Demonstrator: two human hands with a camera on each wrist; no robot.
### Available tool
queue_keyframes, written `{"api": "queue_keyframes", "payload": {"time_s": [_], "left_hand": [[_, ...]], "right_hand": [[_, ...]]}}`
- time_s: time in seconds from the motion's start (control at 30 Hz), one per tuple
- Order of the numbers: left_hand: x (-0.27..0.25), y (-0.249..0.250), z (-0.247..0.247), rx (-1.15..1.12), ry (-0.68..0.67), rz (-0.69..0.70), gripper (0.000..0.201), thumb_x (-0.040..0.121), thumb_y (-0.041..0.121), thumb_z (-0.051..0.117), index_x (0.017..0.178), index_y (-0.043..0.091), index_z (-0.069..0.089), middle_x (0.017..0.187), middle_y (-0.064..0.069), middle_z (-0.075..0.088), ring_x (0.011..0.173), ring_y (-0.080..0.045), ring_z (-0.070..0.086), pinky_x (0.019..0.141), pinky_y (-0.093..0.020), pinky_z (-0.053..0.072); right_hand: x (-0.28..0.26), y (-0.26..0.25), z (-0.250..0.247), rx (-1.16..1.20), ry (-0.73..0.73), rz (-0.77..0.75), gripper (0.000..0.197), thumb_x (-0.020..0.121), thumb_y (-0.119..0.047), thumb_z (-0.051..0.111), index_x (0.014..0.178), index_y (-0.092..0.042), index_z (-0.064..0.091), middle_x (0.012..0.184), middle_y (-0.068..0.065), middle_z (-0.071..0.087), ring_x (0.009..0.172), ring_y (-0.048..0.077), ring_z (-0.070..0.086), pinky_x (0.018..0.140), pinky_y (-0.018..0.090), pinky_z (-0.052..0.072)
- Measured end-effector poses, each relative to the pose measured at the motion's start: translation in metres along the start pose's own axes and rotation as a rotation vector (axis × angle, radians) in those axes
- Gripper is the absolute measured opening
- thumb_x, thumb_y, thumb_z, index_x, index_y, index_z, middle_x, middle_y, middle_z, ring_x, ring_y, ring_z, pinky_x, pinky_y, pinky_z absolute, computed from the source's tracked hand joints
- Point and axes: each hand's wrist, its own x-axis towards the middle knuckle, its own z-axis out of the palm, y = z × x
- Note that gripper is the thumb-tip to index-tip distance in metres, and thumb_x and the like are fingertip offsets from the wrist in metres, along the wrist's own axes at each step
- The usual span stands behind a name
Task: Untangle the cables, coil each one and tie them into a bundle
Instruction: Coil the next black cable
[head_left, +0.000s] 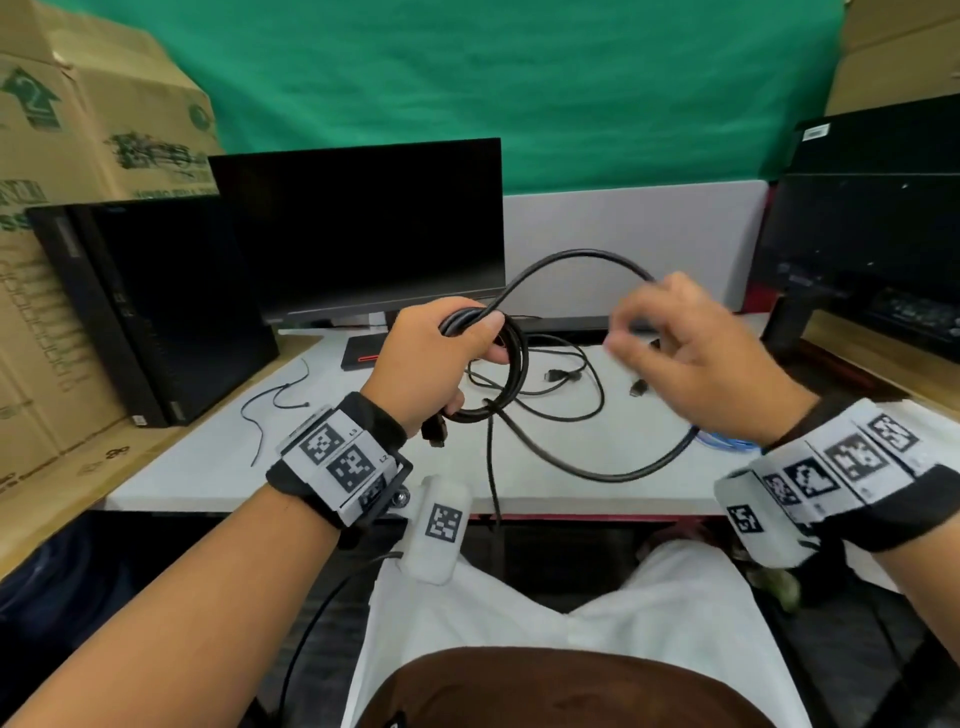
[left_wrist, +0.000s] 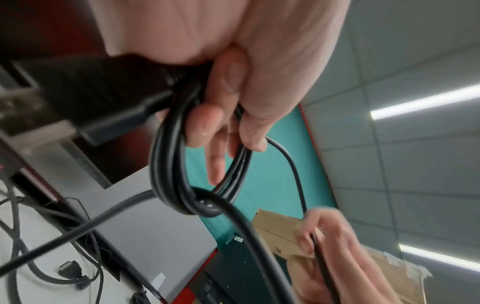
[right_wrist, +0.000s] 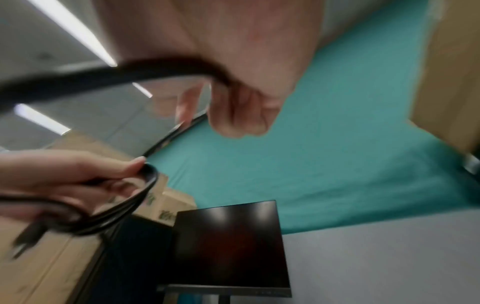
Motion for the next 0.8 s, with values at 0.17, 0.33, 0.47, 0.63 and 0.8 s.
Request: {"api": "queue_keyframes", "payload": {"time_s": [0.17, 0.33, 0.47, 0.63, 0.8], "left_hand": [[0.001, -0.002, 0.005, -0.094, 0.067, -0.019, 0.011, 0.097, 0.028, 0.063, 0.093, 0.019, 0.068, 0.080, -0.007, 0.076, 0.059, -0.041, 0.059, 0.036, -0.023, 0.037], [-0.001, -0.008, 0.019, -0.030, 0.118, -0.003, 0.015, 0.097, 0.030, 0.063, 0.090, 0.018, 0.069, 0.078, -0.004, 0.075, 0.061, -0.050, 0.060, 0.039, -0.029, 0.043], [-0.004, -0.011, 0.025, -0.086, 0.131, -0.008, 0.017, 0.097, 0.028, 0.062, 0.091, 0.013, 0.068, 0.078, -0.008, 0.074, 0.038, -0.006, 0.052, 0.038, -0.025, 0.040], [-0.005, -0.010, 0.027, -0.058, 0.107, 0.016, 0.013, 0.096, 0.031, 0.063, 0.091, 0.021, 0.069, 0.076, -0.003, 0.074, 0.039, -0.013, 0.051, 0.036, -0.024, 0.040], [0.005, -0.020, 0.002, -0.075, 0.167, -0.063, 0.013, 0.098, 0.030, 0.061, 0.093, 0.019, 0.067, 0.083, -0.006, 0.076, 0.033, -0.016, 0.036, 0.039, -0.026, 0.039]], "right_hand": [[-0.011, -0.015, 0.020, -0.561, -0.502, 0.192, 0.100, 0.066, -0.096, 0.031, 0.144, -0.034, 0.038, 0.160, 0.007, 0.002, 0.130, 0.032, 0.044, 0.103, 0.047, 0.040], [-0.007, -0.032, 0.021, -0.559, 0.121, -0.221, 0.049, 0.089, -0.034, 0.070, 0.126, -0.005, 0.056, 0.157, 0.026, 0.026, 0.148, 0.040, 0.019, 0.119, 0.053, 0.025], [-0.015, -0.055, 0.036, 0.016, -0.046, -0.171, 0.040, 0.088, -0.053, 0.064, 0.113, -0.022, 0.061, 0.099, -0.011, 0.068, 0.082, -0.005, 0.064, 0.074, 0.018, 0.051], [-0.019, -0.050, 0.047, 0.197, -0.455, 0.004, 0.031, 0.091, -0.029, 0.070, 0.119, -0.017, 0.069, 0.074, -0.007, 0.073, 0.055, 0.000, 0.061, 0.061, 0.014, 0.047], [0.001, -0.010, -0.019, 0.189, -0.941, -0.022, 0.013, 0.094, -0.027, 0.067, 0.093, -0.039, 0.074, 0.083, -0.010, 0.074, 0.080, 0.003, 0.065, 0.076, 0.016, 0.046]]}}
